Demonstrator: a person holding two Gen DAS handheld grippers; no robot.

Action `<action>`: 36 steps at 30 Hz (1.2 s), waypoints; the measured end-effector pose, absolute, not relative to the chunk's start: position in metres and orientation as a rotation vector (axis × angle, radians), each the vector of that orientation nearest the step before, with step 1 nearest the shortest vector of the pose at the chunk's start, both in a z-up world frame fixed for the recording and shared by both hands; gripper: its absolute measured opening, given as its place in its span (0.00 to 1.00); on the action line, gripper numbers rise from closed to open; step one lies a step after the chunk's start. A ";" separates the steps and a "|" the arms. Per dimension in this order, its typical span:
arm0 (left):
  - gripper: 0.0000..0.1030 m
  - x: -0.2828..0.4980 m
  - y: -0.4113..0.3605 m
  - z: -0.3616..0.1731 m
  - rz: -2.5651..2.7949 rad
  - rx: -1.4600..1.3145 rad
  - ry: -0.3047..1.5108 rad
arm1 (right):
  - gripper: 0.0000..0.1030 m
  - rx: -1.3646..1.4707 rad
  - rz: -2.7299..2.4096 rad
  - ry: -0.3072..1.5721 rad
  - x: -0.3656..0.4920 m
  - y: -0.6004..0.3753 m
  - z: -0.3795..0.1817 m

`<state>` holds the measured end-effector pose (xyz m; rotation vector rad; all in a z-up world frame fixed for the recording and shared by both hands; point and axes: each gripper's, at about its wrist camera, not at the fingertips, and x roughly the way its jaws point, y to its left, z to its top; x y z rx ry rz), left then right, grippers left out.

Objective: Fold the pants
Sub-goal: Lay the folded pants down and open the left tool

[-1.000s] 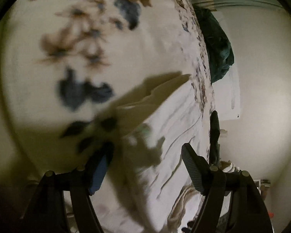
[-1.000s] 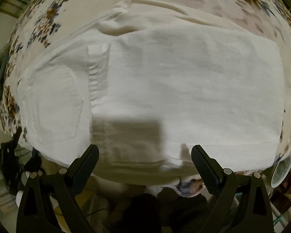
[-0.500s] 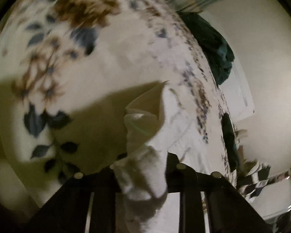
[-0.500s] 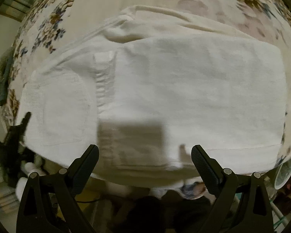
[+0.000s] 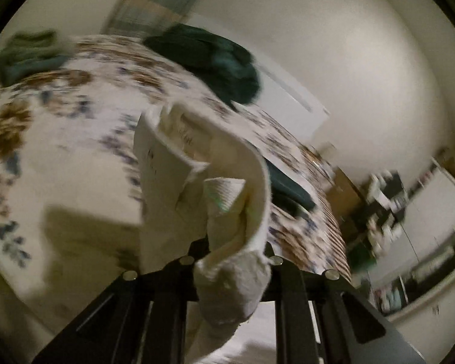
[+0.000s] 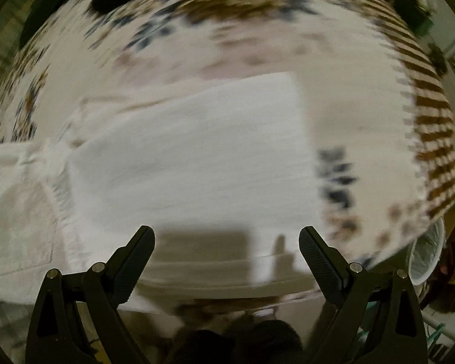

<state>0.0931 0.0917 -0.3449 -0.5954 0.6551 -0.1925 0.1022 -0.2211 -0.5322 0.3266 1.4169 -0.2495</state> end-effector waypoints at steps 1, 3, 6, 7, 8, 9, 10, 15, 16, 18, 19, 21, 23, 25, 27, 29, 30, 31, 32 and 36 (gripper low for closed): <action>0.12 0.092 0.073 -0.345 -0.216 -0.576 0.669 | 0.95 0.337 -0.269 1.408 0.097 -0.238 -0.529; 0.12 0.096 0.030 -0.353 -0.278 -0.566 0.722 | 0.95 0.347 -0.303 1.398 0.085 -0.269 -0.525; 0.11 0.099 -0.018 -0.371 -0.324 -0.526 0.785 | 0.95 0.375 -0.357 1.392 0.070 -0.315 -0.524; 0.11 0.099 -0.036 -0.378 -0.336 -0.498 0.810 | 0.95 0.383 -0.370 1.388 0.061 -0.336 -0.524; 0.11 0.101 -0.057 -0.391 -0.345 -0.460 0.847 | 0.95 0.390 -0.384 1.383 0.057 -0.350 -0.524; 0.11 0.104 -0.076 -0.405 -0.349 -0.415 0.890 | 0.95 0.399 -0.402 1.375 0.053 -0.364 -0.525; 0.11 0.106 -0.088 -0.419 -0.352 -0.388 0.927 | 0.95 0.403 -0.414 1.372 0.048 -0.374 -0.525; 0.12 0.115 -0.132 -0.464 -0.308 -0.237 1.069 | 0.95 0.427 -0.454 1.379 0.041 -0.413 -0.534; 0.13 0.111 -0.140 -0.464 -0.305 -0.219 1.080 | 0.95 0.430 -0.457 1.381 0.042 -0.413 -0.538; 0.14 0.117 -0.145 -0.464 -0.285 -0.191 1.113 | 0.95 0.436 -0.454 1.383 0.041 -0.419 -0.541; 0.17 0.121 -0.146 -0.464 -0.281 -0.182 1.124 | 0.95 0.437 -0.450 1.384 0.040 -0.421 -0.542; 0.21 0.124 -0.153 -0.458 -0.260 -0.142 1.179 | 0.95 0.443 -0.439 1.386 0.039 -0.423 -0.542; 0.30 0.124 -0.163 -0.449 -0.254 -0.094 1.227 | 0.95 0.452 -0.418 1.383 0.041 -0.423 -0.540; 0.60 0.124 -0.164 -0.443 -0.259 -0.098 1.247 | 0.95 0.466 -0.387 1.375 0.044 -0.419 -0.535; 0.75 0.123 -0.160 -0.429 -0.253 -0.118 1.245 | 0.95 0.477 -0.356 1.370 0.049 -0.416 -0.530; 0.77 0.123 -0.152 -0.415 -0.224 -0.127 1.239 | 0.95 0.487 -0.318 1.355 0.056 -0.409 -0.521; 0.77 0.124 -0.147 -0.409 -0.206 -0.120 1.236 | 0.95 0.494 -0.292 1.346 0.061 -0.406 -0.517; 0.77 0.125 -0.142 -0.405 -0.190 -0.115 1.232 | 0.95 0.506 -0.265 1.340 0.066 -0.402 -0.514; 0.77 0.126 -0.137 -0.402 -0.175 -0.108 1.227 | 0.95 0.515 -0.238 1.336 0.071 -0.398 -0.512; 0.77 0.132 -0.109 -0.397 -0.089 -0.055 1.202 | 0.95 0.547 -0.094 1.325 0.102 -0.369 -0.506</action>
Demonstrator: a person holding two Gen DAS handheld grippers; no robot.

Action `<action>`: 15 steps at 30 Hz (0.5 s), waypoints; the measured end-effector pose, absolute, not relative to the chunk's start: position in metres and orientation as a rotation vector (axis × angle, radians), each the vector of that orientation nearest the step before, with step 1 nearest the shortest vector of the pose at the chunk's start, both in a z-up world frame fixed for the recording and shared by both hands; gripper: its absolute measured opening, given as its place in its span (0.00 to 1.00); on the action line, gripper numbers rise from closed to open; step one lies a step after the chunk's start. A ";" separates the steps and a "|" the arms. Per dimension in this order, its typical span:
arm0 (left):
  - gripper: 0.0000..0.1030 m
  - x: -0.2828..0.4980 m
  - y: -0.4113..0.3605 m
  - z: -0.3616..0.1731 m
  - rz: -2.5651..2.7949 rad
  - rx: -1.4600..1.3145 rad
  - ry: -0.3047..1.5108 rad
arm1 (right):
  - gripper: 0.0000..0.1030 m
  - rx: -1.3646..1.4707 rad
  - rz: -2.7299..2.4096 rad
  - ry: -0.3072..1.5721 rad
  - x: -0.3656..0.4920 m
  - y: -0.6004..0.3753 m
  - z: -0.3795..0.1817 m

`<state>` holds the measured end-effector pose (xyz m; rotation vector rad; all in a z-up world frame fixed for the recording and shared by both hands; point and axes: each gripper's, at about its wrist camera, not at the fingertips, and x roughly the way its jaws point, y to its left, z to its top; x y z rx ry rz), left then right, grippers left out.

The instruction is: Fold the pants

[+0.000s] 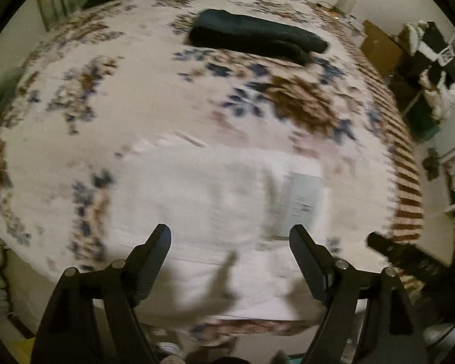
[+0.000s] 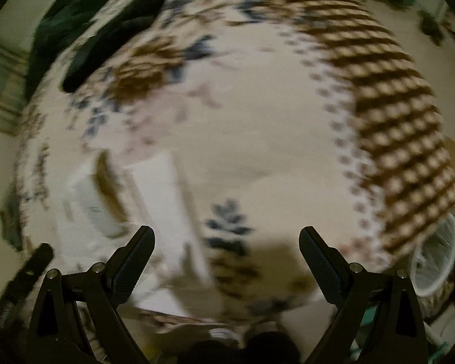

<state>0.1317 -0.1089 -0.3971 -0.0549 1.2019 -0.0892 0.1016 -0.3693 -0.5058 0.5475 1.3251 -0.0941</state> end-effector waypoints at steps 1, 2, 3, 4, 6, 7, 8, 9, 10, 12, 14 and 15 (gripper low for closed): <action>0.77 0.134 -0.100 -0.398 -0.050 -0.021 1.197 | 0.95 0.552 -0.046 1.328 0.111 -0.358 -0.506; 0.77 0.135 -0.093 -0.400 -0.017 0.007 1.195 | 0.95 0.555 -0.005 1.335 0.118 -0.349 -0.507; 0.77 0.137 -0.086 -0.402 0.006 0.021 1.199 | 0.95 0.557 0.037 1.342 0.125 -0.340 -0.510; 0.77 0.138 -0.080 -0.404 0.020 0.021 1.203 | 0.95 0.560 0.081 1.346 0.134 -0.328 -0.512; 0.77 0.141 -0.064 -0.409 0.061 0.019 1.212 | 0.95 0.563 0.140 1.360 0.146 -0.307 -0.521; 0.77 0.141 -0.058 -0.412 0.084 0.028 1.214 | 0.94 0.572 0.157 1.370 0.150 -0.300 -0.526; 0.77 0.142 -0.052 -0.414 0.106 0.041 1.214 | 0.92 0.594 0.186 1.381 0.154 -0.293 -0.533; 0.77 0.142 -0.047 -0.417 0.122 0.052 1.212 | 0.85 0.614 0.205 1.396 0.159 -0.284 -0.541; 0.77 0.142 -0.044 -0.418 0.130 0.057 1.210 | 0.80 0.617 0.207 1.410 0.161 -0.278 -0.548; 0.77 0.140 -0.035 -0.422 0.150 0.057 1.214 | 0.61 0.600 0.179 1.443 0.166 -0.269 -0.562; 0.77 0.138 -0.028 -0.424 0.167 0.049 1.220 | 0.54 0.635 0.155 1.433 0.168 -0.267 -0.570; 0.77 0.138 -0.025 -0.425 0.173 0.042 1.225 | 0.45 0.641 0.152 1.427 0.168 -0.267 -0.571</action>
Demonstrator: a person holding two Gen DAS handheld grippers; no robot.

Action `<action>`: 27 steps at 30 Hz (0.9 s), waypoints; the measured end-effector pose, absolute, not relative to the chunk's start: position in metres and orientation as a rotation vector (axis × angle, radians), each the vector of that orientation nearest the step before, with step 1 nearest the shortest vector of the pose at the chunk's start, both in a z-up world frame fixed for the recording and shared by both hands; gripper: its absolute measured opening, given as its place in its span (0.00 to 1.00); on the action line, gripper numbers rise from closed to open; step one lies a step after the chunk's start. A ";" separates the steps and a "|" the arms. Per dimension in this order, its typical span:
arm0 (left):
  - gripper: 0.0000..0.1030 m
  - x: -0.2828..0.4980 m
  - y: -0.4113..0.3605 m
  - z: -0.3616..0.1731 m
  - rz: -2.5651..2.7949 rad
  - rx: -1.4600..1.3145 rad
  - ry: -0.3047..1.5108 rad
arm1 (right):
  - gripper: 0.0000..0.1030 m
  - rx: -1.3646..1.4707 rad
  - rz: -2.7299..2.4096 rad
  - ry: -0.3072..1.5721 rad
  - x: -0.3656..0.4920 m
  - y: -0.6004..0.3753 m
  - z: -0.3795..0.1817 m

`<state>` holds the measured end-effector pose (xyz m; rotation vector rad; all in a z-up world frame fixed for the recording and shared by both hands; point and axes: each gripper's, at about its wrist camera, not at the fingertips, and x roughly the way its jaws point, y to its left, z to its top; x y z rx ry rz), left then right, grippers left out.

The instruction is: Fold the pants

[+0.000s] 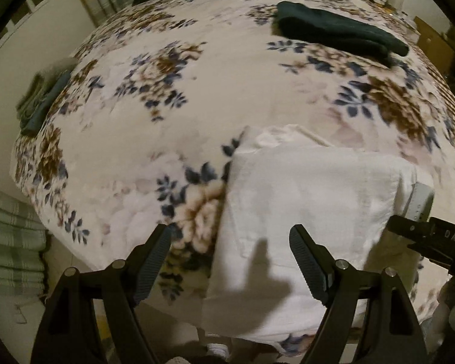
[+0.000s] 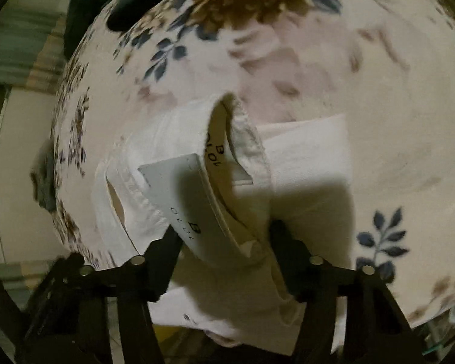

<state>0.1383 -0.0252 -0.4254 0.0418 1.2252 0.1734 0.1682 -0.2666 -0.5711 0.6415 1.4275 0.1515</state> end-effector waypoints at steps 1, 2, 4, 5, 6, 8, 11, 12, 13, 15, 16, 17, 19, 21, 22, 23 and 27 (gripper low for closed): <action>0.77 0.138 -0.022 -0.426 0.180 0.030 1.228 | 0.41 0.643 0.154 1.420 0.166 -0.265 -0.571; 0.77 0.137 -0.017 -0.427 0.186 0.015 1.230 | 0.33 0.636 0.153 1.404 0.164 -0.264 -0.569; 0.77 0.135 -0.010 -0.427 0.185 -0.015 1.235 | 0.24 0.583 0.164 1.368 0.158 -0.257 -0.558; 0.77 0.134 -0.006 -0.426 0.186 -0.032 1.235 | 0.19 0.552 0.172 1.351 0.154 -0.252 -0.550; 0.77 0.134 -0.003 -0.425 0.187 -0.039 1.234 | 0.16 0.536 0.175 1.339 0.151 -0.251 -0.544; 0.77 0.133 0.004 -0.422 0.178 -0.064 1.234 | 0.15 0.511 0.173 1.310 0.142 -0.251 -0.527; 0.77 0.134 0.014 -0.419 0.170 -0.112 1.237 | 0.11 0.532 0.127 1.270 0.123 -0.281 -0.501; 0.77 0.135 0.015 -0.418 0.161 -0.127 1.239 | 0.11 0.545 0.104 1.262 0.116 -0.295 -0.494; 0.77 0.136 0.015 -0.418 0.156 -0.133 1.239 | 0.10 0.567 0.074 1.252 0.109 -0.310 -0.488; 0.77 0.140 0.010 -0.420 0.122 -0.151 1.244 | 0.10 0.618 0.037 1.243 0.100 -0.336 -0.484; 0.77 0.142 0.008 -0.421 0.110 -0.156 1.247 | 0.10 0.618 0.011 1.247 0.094 -0.349 -0.483; 0.77 0.146 0.001 -0.425 0.089 -0.157 1.252 | 0.10 0.596 -0.012 1.245 0.092 -0.356 -0.482; 0.77 0.154 -0.012 -0.433 0.045 -0.143 1.258 | 0.10 0.593 -0.004 1.275 0.090 -0.368 -0.492; 0.77 0.162 -0.024 -0.445 0.019 -0.103 1.274 | 0.14 0.641 0.041 1.369 0.094 -0.374 -0.515; 0.77 0.165 -0.028 -0.450 0.011 -0.087 1.282 | 0.18 0.661 0.062 1.419 0.098 -0.376 -0.526; 0.77 0.169 -0.034 -0.459 0.004 -0.060 1.301 | 0.29 0.669 0.060 1.448 0.101 -0.378 -0.532; 0.77 0.173 -0.044 -0.472 -0.022 -0.026 1.321 | 0.82 0.760 0.083 1.373 0.101 -0.392 -0.534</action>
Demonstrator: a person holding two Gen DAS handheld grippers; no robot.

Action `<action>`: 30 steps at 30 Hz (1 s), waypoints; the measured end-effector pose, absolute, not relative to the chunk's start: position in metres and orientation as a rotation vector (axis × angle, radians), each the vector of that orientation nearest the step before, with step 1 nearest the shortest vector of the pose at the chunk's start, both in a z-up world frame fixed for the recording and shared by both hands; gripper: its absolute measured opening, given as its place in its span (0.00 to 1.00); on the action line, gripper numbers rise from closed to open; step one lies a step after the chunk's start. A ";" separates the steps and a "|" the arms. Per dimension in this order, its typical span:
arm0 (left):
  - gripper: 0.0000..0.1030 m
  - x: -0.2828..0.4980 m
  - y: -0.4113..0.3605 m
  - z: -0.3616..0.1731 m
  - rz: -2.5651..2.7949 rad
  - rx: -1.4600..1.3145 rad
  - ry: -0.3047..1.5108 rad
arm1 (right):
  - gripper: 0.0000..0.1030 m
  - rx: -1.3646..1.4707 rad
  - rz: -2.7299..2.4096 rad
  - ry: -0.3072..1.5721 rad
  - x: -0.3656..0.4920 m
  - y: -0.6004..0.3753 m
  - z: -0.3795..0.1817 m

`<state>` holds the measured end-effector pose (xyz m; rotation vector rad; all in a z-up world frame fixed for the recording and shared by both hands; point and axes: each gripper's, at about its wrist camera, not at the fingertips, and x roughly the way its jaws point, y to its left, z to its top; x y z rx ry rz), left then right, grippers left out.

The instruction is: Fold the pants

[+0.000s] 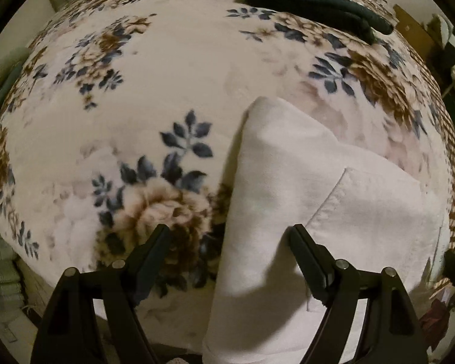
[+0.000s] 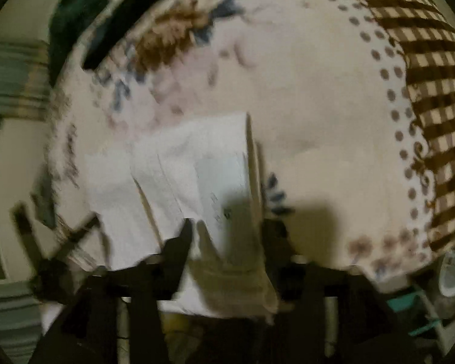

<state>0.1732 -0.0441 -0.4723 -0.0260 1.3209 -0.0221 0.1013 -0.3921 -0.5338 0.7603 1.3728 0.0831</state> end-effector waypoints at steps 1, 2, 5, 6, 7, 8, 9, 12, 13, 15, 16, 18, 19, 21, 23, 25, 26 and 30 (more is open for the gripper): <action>0.77 0.173 -0.045 -0.473 -0.024 -0.019 1.320 | 0.88 0.802 0.091 1.364 0.102 -0.396 -0.539; 0.77 0.174 -0.045 -0.473 -0.023 -0.021 1.322 | 0.89 0.844 0.086 1.373 0.104 -0.399 -0.549; 0.77 0.173 -0.042 -0.471 -0.019 -0.048 1.328 | 0.83 0.962 0.059 1.437 0.110 -0.401 -0.585; 0.77 0.173 -0.041 -0.469 -0.015 -0.056 1.329 | 0.44 1.001 0.082 1.393 0.111 -0.400 -0.590; 0.77 0.173 -0.039 -0.467 -0.012 -0.064 1.328 | 0.19 0.993 0.097 1.371 0.115 -0.398 -0.590; 0.77 0.173 -0.038 -0.465 -0.008 -0.070 1.325 | 0.15 0.941 0.091 1.362 0.117 -0.393 -0.584; 0.77 0.174 -0.036 -0.461 -0.007 -0.081 1.319 | 0.13 0.839 0.085 1.341 0.120 -0.384 -0.569; 0.77 0.180 -0.036 -0.454 -0.014 -0.095 1.304 | 0.12 0.688 0.050 1.290 0.116 -0.376 -0.534; 0.77 0.184 -0.037 -0.452 -0.022 -0.102 1.300 | 0.12 0.680 0.023 1.258 0.112 -0.383 -0.522; 0.77 0.190 -0.039 -0.451 -0.030 -0.116 1.297 | 0.12 0.675 -0.031 1.226 0.106 -0.404 -0.510; 0.77 0.193 -0.040 -0.452 -0.031 -0.121 1.297 | 0.12 0.673 -0.046 1.231 0.104 -0.413 -0.508; 0.77 0.204 -0.046 -0.455 -0.039 -0.140 1.291 | 0.12 0.695 -0.078 1.259 0.102 -0.429 -0.519; 0.77 0.208 -0.048 -0.458 -0.037 -0.141 1.290 | 0.12 0.698 -0.083 1.277 0.103 -0.430 -0.524; 0.77 0.222 -0.057 -0.468 -0.048 -0.140 1.295 | 0.13 0.688 -0.094 1.308 0.104 -0.432 -0.540; 0.77 0.235 -0.066 -0.484 -0.042 -0.092 1.321 | 0.14 0.661 -0.111 1.321 0.110 -0.430 -0.551; 0.83 0.242 -0.065 -0.494 -0.045 -0.084 1.335 | 0.17 0.655 -0.140 1.331 0.112 -0.431 -0.563; 0.85 0.246 -0.062 -0.498 -0.050 -0.097 1.348 | 0.21 0.674 -0.160 1.345 0.110 -0.435 -0.570; 0.86 0.241 -0.048 -0.488 -0.064 -0.154 1.363 | 0.48 0.808 -0.169 1.392 0.096 -0.454 -0.581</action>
